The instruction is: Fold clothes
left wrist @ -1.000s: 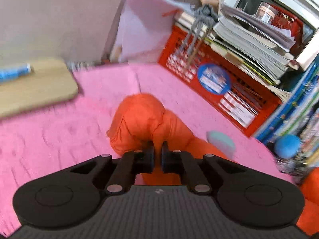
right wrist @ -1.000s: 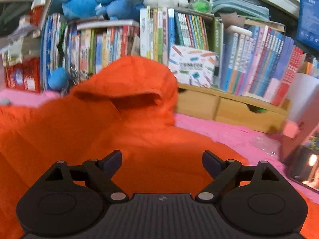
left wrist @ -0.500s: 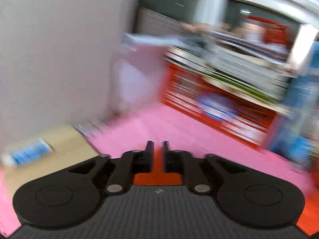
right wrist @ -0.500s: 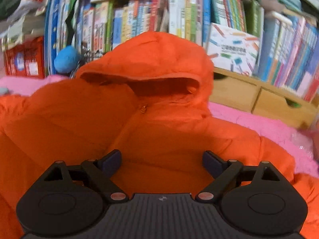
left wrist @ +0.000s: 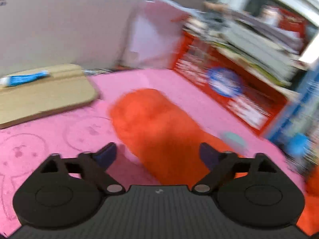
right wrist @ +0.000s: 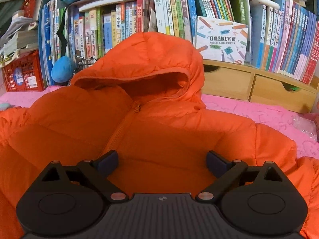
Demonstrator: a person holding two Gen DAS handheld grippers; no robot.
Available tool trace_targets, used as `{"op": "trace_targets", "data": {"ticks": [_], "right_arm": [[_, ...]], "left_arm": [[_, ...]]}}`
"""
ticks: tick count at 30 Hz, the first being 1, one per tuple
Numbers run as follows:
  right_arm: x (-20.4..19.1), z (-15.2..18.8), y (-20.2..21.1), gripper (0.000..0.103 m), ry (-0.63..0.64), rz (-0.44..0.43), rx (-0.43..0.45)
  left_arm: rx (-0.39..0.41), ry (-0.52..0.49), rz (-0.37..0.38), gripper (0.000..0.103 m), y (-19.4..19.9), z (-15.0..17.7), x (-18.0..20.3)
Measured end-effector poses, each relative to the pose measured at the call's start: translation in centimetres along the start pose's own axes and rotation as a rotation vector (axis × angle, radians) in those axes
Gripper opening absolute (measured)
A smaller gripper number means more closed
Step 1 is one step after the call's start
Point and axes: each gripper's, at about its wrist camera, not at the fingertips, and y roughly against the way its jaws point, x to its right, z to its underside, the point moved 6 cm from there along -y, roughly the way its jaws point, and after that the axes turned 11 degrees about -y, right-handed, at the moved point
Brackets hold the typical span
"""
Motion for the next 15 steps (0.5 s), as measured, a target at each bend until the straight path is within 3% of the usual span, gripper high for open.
{"op": "trace_targets", "data": {"ticks": [4,6,7,8,9,12,15], "right_arm": [[0.0,0.0,-0.1,0.097,0.004,0.003,-0.004],[0.0,0.1,-0.1,0.097,0.011,0.007,-0.006],[0.0,0.1,-0.1,0.097,0.014,0.008,-0.005],[0.0,0.1,-0.1,0.097,0.017,0.01,-0.003],[0.0,0.1,0.0,0.097,0.02,0.013,0.002],[-0.3,-0.1,0.4,0.097,0.034,0.021,0.031],[-1.4,-0.4,-0.3,0.096,0.079,0.007,0.024]], "left_arm": [[0.017,-0.038,-0.062,0.101,-2.3,-0.6,0.9],[0.027,-0.039,-0.041,0.044,-3.5,-0.8,1.2],[0.022,-0.036,-0.028,0.038,-3.8,-1.0,1.4],[0.016,-0.03,-0.01,0.021,-3.9,-1.1,1.7],[0.01,-0.023,0.008,0.014,-4.0,-1.2,1.9],[0.066,-0.07,0.01,0.01,-3.4,-2.7,2.3],[0.16,-0.098,-0.037,0.01,-2.6,-6.5,2.1]]}}
